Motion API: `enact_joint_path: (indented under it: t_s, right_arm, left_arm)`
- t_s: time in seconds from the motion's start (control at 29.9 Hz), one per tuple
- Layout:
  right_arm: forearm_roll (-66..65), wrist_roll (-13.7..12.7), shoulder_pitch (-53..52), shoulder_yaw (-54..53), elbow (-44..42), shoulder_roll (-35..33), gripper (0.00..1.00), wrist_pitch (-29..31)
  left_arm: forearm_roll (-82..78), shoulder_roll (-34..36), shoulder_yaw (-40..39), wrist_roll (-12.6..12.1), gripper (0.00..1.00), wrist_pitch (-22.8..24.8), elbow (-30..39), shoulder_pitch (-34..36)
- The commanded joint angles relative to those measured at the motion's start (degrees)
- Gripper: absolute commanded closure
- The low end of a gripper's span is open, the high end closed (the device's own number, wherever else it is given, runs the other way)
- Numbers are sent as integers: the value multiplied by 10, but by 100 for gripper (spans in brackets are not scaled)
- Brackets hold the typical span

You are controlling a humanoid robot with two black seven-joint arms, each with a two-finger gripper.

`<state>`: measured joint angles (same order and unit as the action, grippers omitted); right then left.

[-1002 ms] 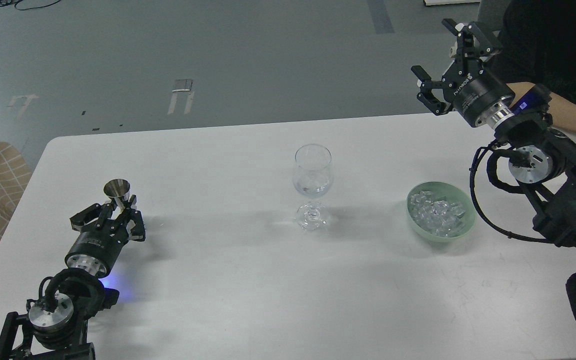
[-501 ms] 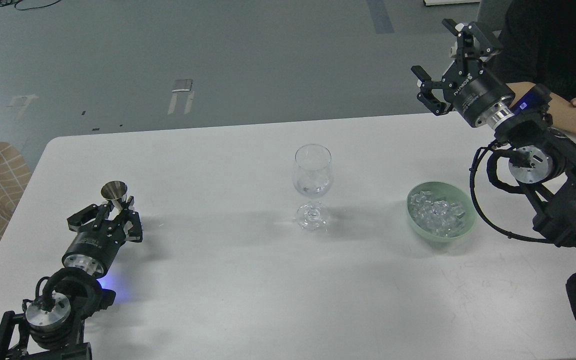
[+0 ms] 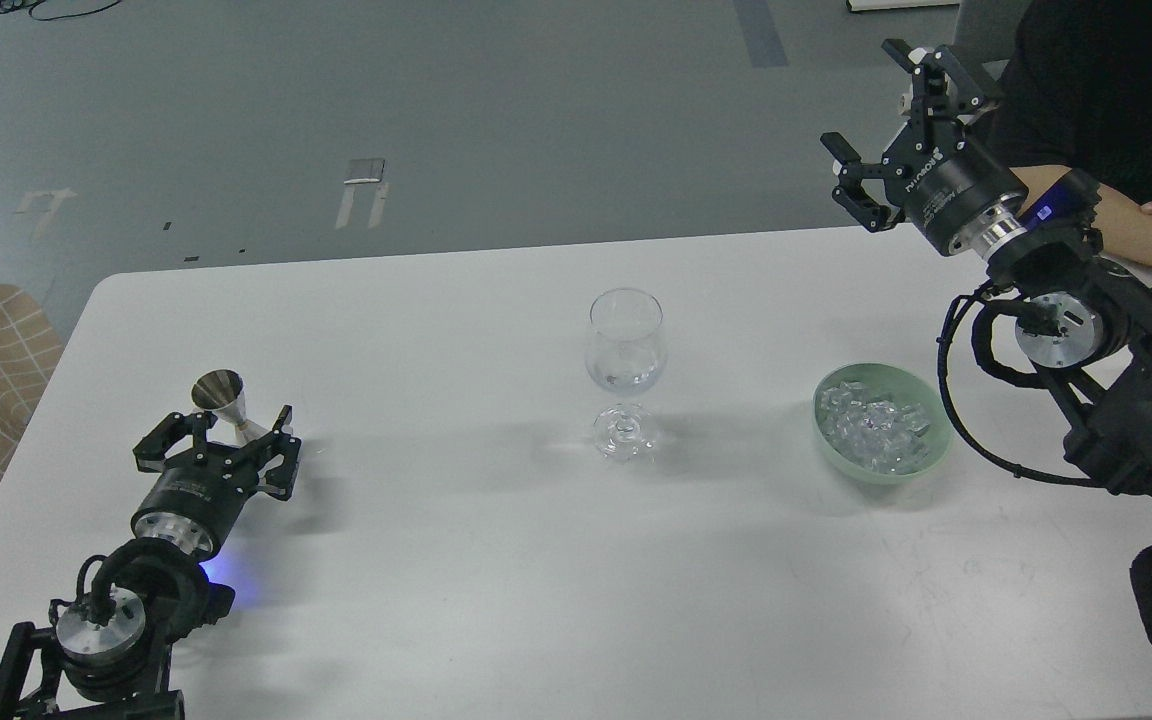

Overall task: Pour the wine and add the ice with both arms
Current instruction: 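Lower the jigger onto the table and open the left gripper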

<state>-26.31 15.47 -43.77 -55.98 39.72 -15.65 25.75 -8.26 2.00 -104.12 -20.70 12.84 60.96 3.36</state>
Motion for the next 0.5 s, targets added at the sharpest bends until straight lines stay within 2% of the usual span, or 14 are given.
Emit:
enact_joint_path:
  t_s: [0.0,0.33,0.47]
  right_arm:
    - [-1,0,0,0,0,0,0,0]
    - [0,0,0,0,1,-1,0,0]
    - [0,0,0,0,1,-3,0,0]
  left_arm:
    - [0,9,0,-1,2,1,1,-4]
    - [2,34,-2,-6,2,10,7,-33]
    - [7,53,-7,-22,2,45,14,-79]
